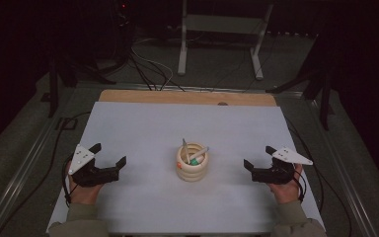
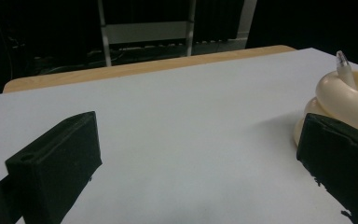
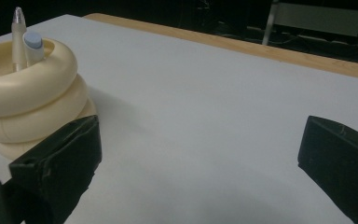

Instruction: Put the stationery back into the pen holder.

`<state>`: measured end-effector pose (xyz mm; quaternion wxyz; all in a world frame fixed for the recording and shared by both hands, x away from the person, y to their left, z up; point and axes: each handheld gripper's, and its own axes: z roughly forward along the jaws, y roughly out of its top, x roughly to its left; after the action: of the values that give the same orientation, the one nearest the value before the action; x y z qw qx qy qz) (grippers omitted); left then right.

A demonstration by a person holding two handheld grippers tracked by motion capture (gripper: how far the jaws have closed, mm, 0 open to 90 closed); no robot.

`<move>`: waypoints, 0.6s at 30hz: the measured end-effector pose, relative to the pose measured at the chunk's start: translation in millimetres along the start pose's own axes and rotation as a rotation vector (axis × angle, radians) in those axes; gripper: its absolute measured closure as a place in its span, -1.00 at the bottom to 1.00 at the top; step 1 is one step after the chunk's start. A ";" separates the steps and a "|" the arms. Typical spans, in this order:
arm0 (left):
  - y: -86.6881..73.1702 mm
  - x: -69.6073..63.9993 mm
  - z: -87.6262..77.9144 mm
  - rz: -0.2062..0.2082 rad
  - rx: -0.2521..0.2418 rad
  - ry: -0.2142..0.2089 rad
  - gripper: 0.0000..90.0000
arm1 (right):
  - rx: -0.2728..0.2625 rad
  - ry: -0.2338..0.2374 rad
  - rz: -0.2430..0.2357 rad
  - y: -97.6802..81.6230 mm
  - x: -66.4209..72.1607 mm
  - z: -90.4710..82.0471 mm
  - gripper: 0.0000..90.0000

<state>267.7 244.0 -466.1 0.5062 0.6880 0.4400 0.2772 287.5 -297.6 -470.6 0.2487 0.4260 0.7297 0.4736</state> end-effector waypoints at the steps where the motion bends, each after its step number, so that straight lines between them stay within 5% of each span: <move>1: -0.2 0.0 0.1 0.002 0.001 -0.001 -0.99 | -0.004 0.000 0.001 -0.3 -0.4 -0.7 -1.00; 18: -2.5 0.2 2.3 0.021 0.014 0.021 -0.99 | -0.026 -0.036 0.015 -4.0 -5.1 -6.1 -1.00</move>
<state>268.9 243.5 -469.3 0.4940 0.6929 0.4401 0.2866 284.0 -305.7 -471.9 0.2638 0.4367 0.7158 0.4768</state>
